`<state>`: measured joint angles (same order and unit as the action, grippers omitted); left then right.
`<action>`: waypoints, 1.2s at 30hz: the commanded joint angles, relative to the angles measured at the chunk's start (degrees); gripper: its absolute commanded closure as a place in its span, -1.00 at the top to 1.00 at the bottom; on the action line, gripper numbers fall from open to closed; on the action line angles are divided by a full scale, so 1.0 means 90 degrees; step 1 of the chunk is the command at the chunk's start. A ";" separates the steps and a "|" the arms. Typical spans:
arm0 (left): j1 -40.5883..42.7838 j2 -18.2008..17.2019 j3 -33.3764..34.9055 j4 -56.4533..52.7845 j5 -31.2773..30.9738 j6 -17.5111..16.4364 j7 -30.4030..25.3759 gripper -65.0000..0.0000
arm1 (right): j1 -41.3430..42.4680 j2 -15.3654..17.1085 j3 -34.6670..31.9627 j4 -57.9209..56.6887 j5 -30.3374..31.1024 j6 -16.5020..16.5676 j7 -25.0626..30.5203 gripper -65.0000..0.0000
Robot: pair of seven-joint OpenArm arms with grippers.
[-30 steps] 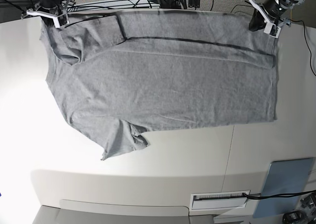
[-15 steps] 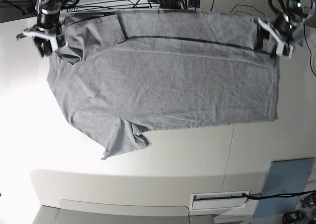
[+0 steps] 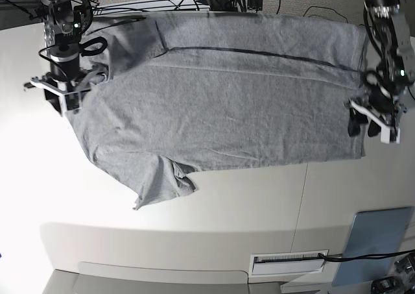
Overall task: Fold the T-shirt properly
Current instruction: 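Reach both grippers to the hem corners of the shirt and grasp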
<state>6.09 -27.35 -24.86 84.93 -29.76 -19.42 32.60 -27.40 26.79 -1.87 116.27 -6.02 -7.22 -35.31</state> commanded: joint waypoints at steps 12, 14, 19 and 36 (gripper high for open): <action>-0.2319 -0.0143 0.0350 -0.2929 0.0386 -0.0629 -0.0102 0.10 | 0.0294 -0.0066 0.0046 0.0112 0.0461 0.0452 0.0194 -0.39; -0.2664 -0.0141 0.0697 -0.3330 0.0826 -0.0328 -0.0214 0.10 | 0.0291 -0.0063 0.0046 0.0112 0.0457 0.0452 0.0180 -0.39; -0.3264 -0.0160 0.1559 -0.4019 0.1797 0.1124 -0.0512 0.10 | 0.0291 -0.0063 0.0046 0.0112 0.0454 0.0449 0.0109 -0.39; -0.3291 -0.0136 0.1749 -0.4146 0.1452 -0.0114 -0.0124 -1.00 | 0.0296 -0.0061 0.0049 0.0112 0.0243 0.0440 0.0721 -0.39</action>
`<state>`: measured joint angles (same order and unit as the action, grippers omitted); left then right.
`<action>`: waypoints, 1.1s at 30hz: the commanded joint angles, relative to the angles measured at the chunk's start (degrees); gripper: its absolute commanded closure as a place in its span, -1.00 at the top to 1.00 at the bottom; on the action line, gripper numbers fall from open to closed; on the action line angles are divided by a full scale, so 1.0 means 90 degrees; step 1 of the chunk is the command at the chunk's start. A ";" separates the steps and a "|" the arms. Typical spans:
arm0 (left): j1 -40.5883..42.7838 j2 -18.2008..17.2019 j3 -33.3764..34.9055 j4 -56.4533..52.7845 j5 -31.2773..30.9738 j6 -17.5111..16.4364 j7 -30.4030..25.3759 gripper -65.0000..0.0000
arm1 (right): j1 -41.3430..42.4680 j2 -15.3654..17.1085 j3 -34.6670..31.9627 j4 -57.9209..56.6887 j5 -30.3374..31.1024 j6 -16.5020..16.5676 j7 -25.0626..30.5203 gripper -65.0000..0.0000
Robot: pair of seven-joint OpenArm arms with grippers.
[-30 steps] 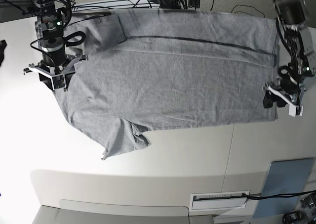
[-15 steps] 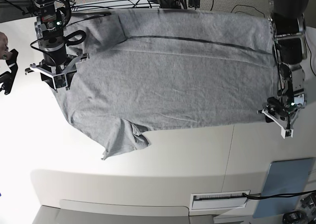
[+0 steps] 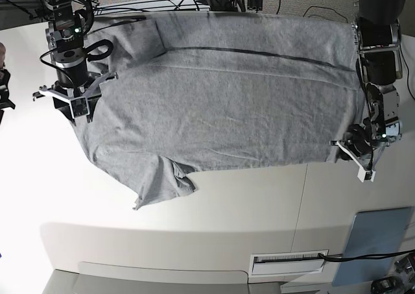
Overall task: Fold the T-shirt properly
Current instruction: 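Reach both grippers to the hem corners of the shirt and grasp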
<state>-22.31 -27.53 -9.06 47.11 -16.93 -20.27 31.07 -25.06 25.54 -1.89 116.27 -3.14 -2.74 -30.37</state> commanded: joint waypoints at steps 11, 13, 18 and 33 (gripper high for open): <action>-0.0185 -0.0347 -0.0012 0.0056 0.0019 0.0124 -0.0175 -1.00 | 0.0605 0.0075 0.0051 0.0112 -0.0080 -0.0058 0.0138 -0.39; -0.0185 -0.0347 -0.0012 0.0056 0.0022 0.0121 -0.0172 -1.00 | 0.0697 0.0073 0.0049 0.0058 -0.0078 -0.0058 0.0153 -0.39; -0.0180 -0.0345 -0.0012 0.0056 -0.0024 0.0075 -0.0165 -1.00 | 0.1222 0.0073 0.0039 -0.0882 0.0406 -0.0005 -0.0175 -0.39; -0.0153 -0.0313 -0.0012 0.0056 -0.0022 0.0078 -0.0168 -1.00 | 0.5843 -0.0476 0.0039 -0.5916 0.1559 0.2659 -0.2064 -0.39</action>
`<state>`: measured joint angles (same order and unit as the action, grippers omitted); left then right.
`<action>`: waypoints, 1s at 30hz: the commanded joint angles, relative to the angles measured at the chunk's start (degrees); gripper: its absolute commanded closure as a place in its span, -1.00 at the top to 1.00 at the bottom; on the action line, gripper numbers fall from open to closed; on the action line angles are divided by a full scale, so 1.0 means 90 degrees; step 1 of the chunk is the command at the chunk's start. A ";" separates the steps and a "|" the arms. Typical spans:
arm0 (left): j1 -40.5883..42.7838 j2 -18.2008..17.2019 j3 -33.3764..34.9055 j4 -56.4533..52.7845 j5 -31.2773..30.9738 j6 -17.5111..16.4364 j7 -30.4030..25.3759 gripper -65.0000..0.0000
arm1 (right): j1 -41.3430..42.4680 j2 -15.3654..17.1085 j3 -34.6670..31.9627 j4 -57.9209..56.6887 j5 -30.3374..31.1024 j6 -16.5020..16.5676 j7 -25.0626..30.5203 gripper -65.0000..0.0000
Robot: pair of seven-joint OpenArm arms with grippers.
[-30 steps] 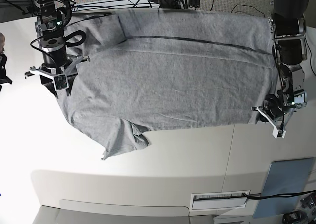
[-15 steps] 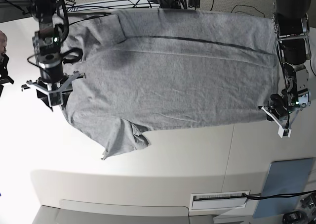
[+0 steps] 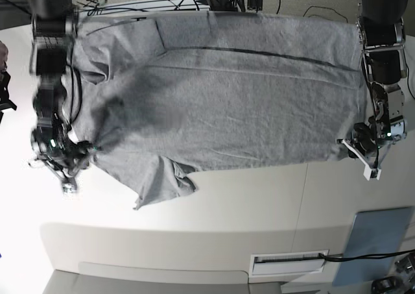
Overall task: Fold the T-shirt properly
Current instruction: 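Reach both grippers to the hem corners of the shirt and grasp, then fold the hem up over the shoulders with both grippers and release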
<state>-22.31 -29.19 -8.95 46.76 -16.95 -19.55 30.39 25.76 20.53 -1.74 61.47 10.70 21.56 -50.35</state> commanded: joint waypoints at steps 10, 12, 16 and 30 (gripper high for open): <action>-0.0151 -0.0126 -0.0024 0.0095 -0.0019 0.0000 0.0151 -1.00 | 0.2028 -0.0770 0.0022 -0.2815 -0.1326 0.0869 0.1440 -0.11; -0.0151 -0.0126 -0.0024 0.0095 -0.0019 0.0000 0.0151 -1.00 | 0.2132 -0.0877 0.0022 -0.3206 -0.1345 0.0918 0.1569 -0.11; -0.0151 -0.0126 -0.0024 0.0095 -0.0017 0.0000 0.0151 -1.00 | 0.2147 -0.1049 0.0022 -0.3640 -0.1855 0.0896 0.1632 -0.11; -0.0153 -0.0131 -0.0024 0.0104 -0.0022 -0.0002 0.0124 -1.00 | 0.2147 -0.1049 0.0022 -0.3723 -0.2123 0.0420 0.1481 -1.00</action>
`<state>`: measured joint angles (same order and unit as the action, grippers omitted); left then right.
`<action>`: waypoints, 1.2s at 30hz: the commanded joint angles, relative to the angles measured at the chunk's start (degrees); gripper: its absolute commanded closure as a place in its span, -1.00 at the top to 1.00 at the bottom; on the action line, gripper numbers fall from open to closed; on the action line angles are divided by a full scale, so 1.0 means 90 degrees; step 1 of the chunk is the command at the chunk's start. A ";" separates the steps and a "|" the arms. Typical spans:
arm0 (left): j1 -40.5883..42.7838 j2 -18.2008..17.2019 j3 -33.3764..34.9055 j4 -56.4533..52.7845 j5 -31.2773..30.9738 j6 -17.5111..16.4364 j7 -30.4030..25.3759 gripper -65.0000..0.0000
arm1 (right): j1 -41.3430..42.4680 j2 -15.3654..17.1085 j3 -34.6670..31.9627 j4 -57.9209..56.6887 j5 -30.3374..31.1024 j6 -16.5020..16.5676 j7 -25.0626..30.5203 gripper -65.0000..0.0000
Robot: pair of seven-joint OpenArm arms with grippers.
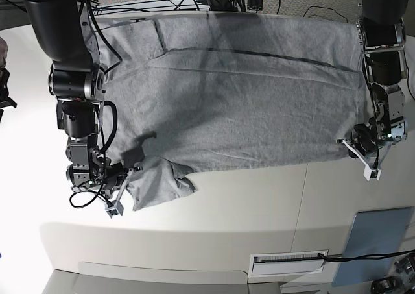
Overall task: Fold the T-shirt properly
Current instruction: 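Fold the hem up over the shoulders with both grippers and release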
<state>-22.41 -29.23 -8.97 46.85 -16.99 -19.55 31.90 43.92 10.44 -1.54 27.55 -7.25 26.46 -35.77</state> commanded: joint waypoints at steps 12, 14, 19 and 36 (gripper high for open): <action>0.0731 -0.0709 -0.0032 0.1928 -0.1222 0.0029 0.0495 -1.00 | -0.1409 0.0367 0.0015 0.3835 0.0578 -0.0452 -0.1375 -1.00; 0.1129 -0.0857 -0.0036 0.2465 -0.1188 0.0024 0.0498 -1.00 | -0.2062 0.0556 0.0017 0.4872 0.0937 -0.0707 -0.1379 -1.00; 0.2025 -0.0930 -0.0418 0.3461 -0.1462 0.0024 0.0505 -1.00 | -0.3497 0.1090 0.0017 0.7138 0.0920 -0.1256 -0.1785 -1.00; 0.4265 -0.0777 -0.1940 0.3769 -0.2858 -0.0838 0.0367 -1.00 | -0.7193 0.1486 0.0017 1.0406 -0.0121 -0.2569 -0.2363 -1.00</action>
<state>16.40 -34.63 -25.67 79.99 -42.48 -27.27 36.47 -21.21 22.98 -1.93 120.18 -6.90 4.01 -57.87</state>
